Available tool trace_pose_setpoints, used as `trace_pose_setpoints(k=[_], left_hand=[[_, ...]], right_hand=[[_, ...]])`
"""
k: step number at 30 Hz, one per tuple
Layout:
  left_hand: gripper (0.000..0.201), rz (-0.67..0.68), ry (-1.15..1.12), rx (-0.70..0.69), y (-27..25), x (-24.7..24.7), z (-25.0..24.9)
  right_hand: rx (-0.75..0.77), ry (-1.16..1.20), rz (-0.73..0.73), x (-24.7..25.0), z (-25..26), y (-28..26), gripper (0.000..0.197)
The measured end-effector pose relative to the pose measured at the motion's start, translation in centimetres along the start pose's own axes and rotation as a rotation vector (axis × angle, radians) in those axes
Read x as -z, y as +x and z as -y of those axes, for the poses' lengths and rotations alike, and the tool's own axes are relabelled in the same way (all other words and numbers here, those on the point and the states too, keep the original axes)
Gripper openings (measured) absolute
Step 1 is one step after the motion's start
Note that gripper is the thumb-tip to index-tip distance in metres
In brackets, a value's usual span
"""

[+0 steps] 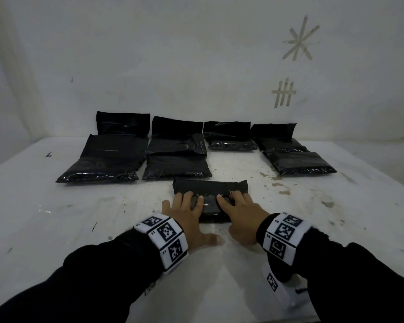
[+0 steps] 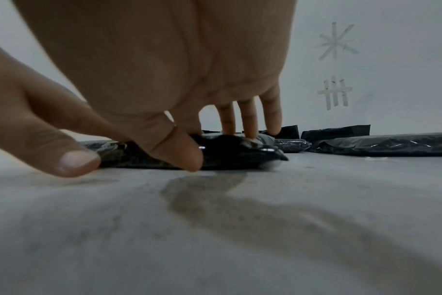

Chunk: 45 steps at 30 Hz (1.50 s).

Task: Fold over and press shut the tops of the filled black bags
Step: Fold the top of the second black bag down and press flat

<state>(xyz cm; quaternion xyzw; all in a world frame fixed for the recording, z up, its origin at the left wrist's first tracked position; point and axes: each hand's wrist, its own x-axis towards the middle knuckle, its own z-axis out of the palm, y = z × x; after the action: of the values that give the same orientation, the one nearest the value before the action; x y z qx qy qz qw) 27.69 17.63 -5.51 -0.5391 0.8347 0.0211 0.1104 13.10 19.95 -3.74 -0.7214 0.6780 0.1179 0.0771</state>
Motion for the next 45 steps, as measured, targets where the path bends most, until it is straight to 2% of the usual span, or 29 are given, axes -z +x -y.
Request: trace_pose_setpoints(k=[2,4,7,10,13,18,20,24,31,40,45], left_hand=[[0.109,0.010,-0.043,0.007,-0.1,0.0,0.0],[0.114,0.061,-0.110,0.014,-0.1,-0.1,0.1],[0.116,0.110,-0.154,0.013,-0.2,-0.2,0.2],[0.116,0.120,-0.149,0.013,-0.5,-0.1,0.1],[0.115,0.143,-0.173,0.031,-0.6,0.0,0.1],[0.108,0.185,-0.356,0.036,-0.7,0.9,0.1],[0.102,0.168,-0.415,0.043,-0.6,1.2,0.1],[0.086,0.169,-0.392,0.090,-0.5,1.2,0.2],[0.078,0.196,-0.405,0.074,-0.7,1.6,0.4],[0.088,0.228,-0.379,0.067,-1.2,1.5,0.6],[0.096,0.246,-0.408,0.088,-1.1,1.6,0.9]], right_hand=[[-0.001,0.101,-0.008,0.1,-0.1,0.0,0.087],[0.006,0.145,-0.018,0.3,-0.4,-0.1,0.083],[-0.007,0.129,0.063,0.3,-0.9,-0.3,0.076],[-0.017,0.115,0.151,0.1,-0.9,-0.4,0.080],[0.001,0.186,0.171,0.1,-1.1,-0.5,0.080],[0.001,0.365,0.151,0.4,-2.4,-1.1,0.079],[-0.015,0.355,0.161,0.5,-2.6,-1.0,0.077],[-0.045,0.320,0.191,0.2,-2.2,-0.9,0.077],[-0.065,0.261,0.249,0.3,-2.1,-1.0,0.081],[-0.089,0.202,0.256,0.1,-2.1,-1.1,0.085],[-0.071,0.417,0.262,0.4,-2.9,-1.1,0.085]])
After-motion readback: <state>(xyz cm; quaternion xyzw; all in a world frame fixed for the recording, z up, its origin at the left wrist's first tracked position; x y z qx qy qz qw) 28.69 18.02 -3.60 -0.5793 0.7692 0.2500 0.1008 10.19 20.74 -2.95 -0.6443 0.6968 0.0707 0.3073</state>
